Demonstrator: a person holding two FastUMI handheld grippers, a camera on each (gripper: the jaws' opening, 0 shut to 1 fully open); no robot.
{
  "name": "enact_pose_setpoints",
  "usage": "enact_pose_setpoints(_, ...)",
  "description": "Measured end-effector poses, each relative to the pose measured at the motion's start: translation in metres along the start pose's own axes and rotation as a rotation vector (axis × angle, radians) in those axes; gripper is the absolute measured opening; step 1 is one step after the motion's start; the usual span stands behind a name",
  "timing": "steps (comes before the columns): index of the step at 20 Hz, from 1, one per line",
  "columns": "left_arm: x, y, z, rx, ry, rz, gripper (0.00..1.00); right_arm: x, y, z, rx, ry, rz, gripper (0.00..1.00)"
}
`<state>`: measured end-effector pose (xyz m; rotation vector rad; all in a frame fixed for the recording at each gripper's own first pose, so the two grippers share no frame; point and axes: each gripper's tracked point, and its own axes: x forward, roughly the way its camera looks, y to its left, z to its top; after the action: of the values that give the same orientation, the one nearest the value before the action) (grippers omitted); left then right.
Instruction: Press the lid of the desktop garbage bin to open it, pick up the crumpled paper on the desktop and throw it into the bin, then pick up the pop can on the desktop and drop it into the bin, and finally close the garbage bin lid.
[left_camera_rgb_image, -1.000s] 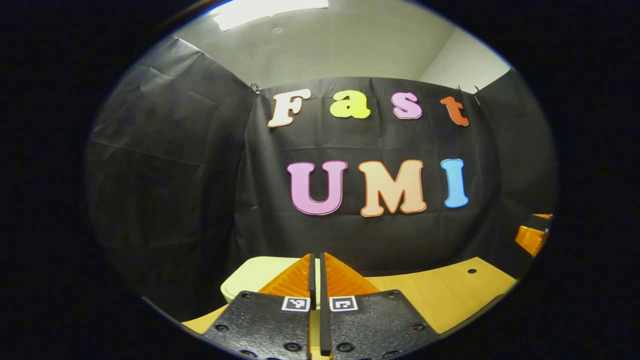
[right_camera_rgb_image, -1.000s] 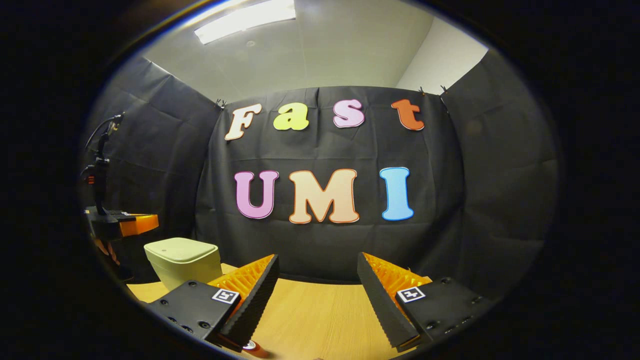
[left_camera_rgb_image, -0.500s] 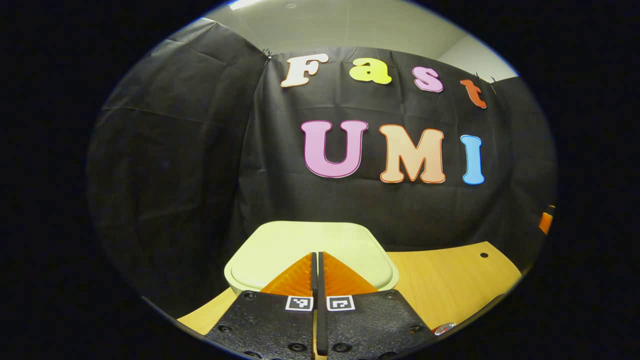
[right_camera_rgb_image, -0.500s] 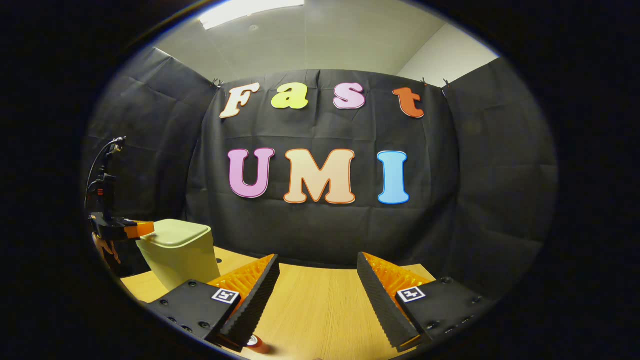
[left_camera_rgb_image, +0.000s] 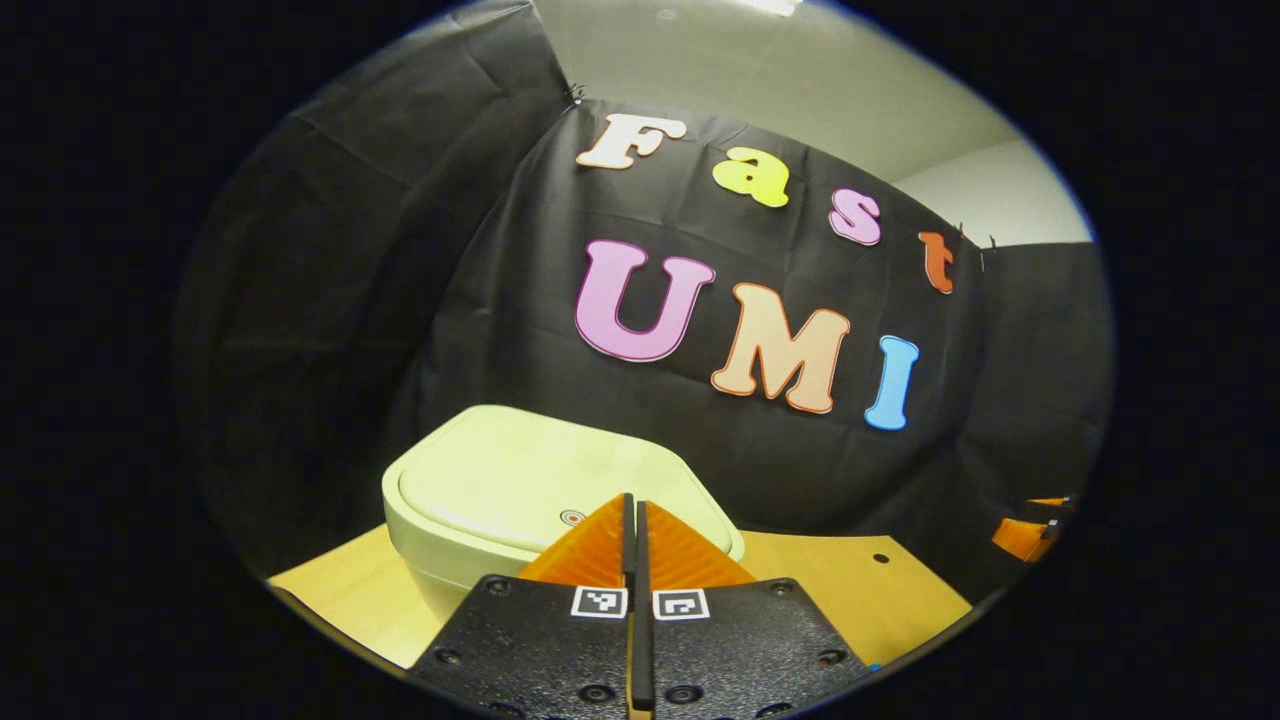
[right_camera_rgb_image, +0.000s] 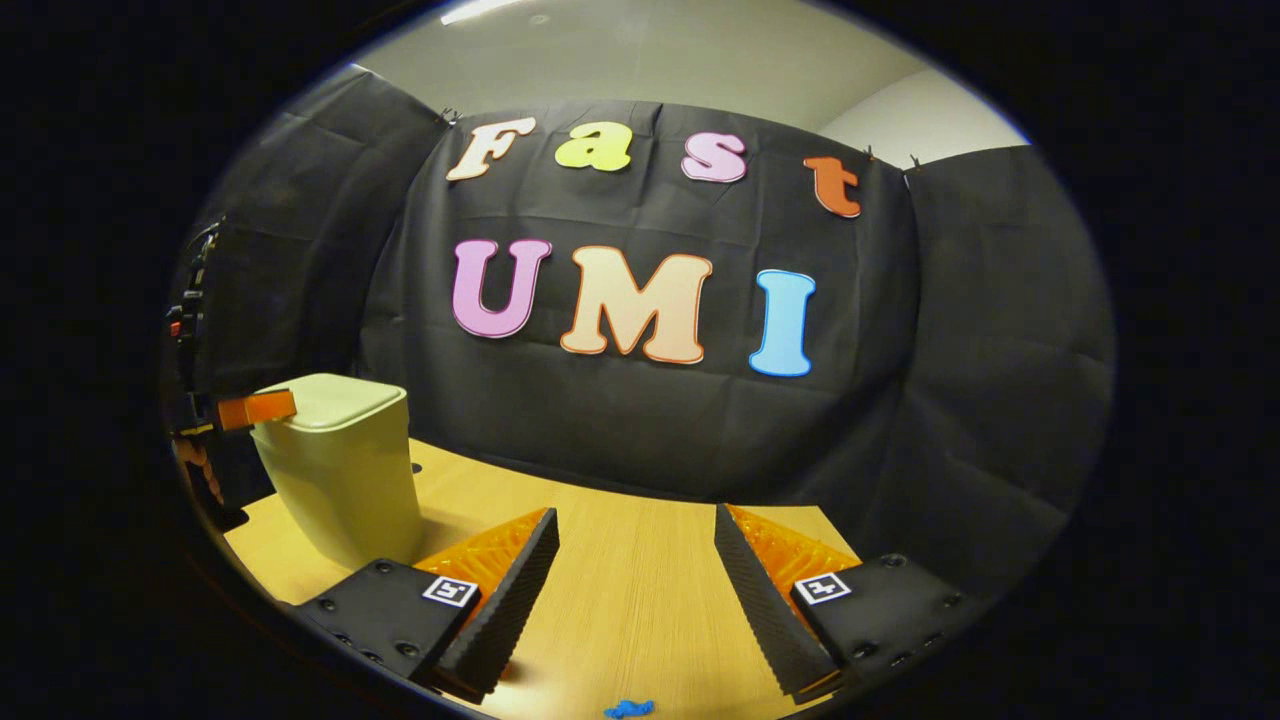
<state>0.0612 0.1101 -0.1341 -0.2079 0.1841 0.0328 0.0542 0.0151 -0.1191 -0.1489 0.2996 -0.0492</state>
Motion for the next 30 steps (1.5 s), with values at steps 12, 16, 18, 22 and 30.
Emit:
enact_pose_setpoints(12, -0.035, -0.053, 0.080, 0.192, -0.184, -0.071, 0.60, 0.011, -0.014, -0.127, 0.023, 0.260, 0.056, 0.98)
enact_pose_setpoints(16, -0.056, -0.062, 0.076, 0.238, -0.174, -0.049, 0.99, 0.009, -0.015, -0.193, 0.056, 0.432, 0.090, 0.98)
enact_pose_setpoints(18, -0.065, -0.065, 0.069, 0.243, -0.152, -0.034, 0.98, 0.003, -0.012, -0.225, 0.034, 0.525, 0.121, 0.97)
enact_pose_setpoints(22, -0.077, -0.069, 0.058, 0.255, -0.109, -0.005, 0.99, 0.000, -0.007, -0.269, 0.016, 0.624, 0.175, 0.89)
enact_pose_setpoints(30, -0.096, -0.081, 0.037, 0.324, -0.018, 0.043, 0.96, -0.004, -0.005, -0.312, 0.011, 0.737, 0.319, 0.37)
